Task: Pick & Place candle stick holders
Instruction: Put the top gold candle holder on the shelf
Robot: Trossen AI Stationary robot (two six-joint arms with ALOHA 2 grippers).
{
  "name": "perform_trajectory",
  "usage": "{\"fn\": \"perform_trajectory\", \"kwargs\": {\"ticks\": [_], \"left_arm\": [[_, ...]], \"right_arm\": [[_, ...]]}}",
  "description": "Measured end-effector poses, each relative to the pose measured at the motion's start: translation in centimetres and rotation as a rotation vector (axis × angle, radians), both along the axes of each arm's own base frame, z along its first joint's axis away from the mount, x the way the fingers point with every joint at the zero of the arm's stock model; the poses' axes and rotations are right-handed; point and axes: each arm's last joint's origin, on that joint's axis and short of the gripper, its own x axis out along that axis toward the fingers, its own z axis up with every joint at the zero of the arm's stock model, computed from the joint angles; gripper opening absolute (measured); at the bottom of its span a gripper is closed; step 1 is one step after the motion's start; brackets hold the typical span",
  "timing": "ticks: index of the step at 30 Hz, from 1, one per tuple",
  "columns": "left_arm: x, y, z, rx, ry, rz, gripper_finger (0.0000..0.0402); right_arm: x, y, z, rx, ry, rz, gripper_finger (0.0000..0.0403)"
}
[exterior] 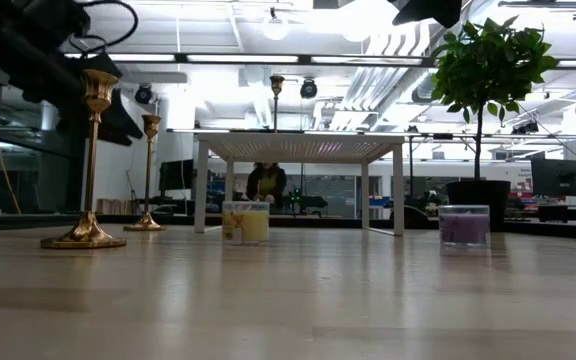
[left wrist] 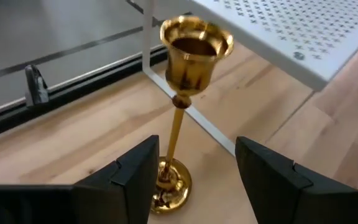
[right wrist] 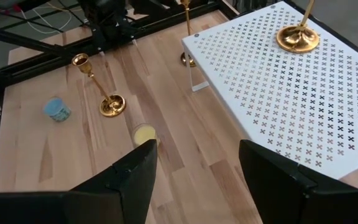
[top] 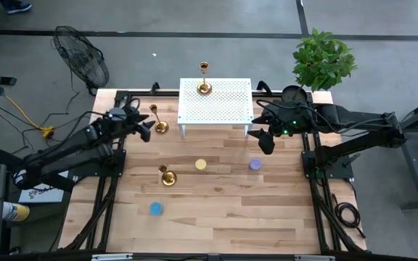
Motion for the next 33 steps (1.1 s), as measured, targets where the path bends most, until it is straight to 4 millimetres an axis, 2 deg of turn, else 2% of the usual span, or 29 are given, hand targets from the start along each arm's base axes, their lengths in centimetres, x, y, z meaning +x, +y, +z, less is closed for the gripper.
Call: {"fn": "perform_trajectory", "kwargs": {"ticks": [5,12,26,29,33], "left_arm": [[0.5,0.4,-1.4,0.033,-0.009,0.033,0.0209],[1.4,1.1,-2.3,0.086,-0.005,0.015,0.0209],[2.9,2.2,-2.3,0.151,-0.016,0.055,0.0208],[2.9,2.3,-2.1,0.163,-0.037,0.057,0.0194],[3.0,2.3,-2.0,0.167,-0.041,0.058,0.0155]], "right_arm": [[0.0,0.0,0.0,-0.001,0.000,0.000,0.0222],[0.0,0.0,0.0,-0.009,0.001,-0.004,0.0223],[0.0,-0.1,0.0,-0.019,0.003,-0.020,0.0222],[-0.1,-0.1,-0.1,-0.018,0.010,-0.021,0.0222],[-0.1,-0.1,-0.1,-0.018,0.017,-0.023,0.0223]]}}
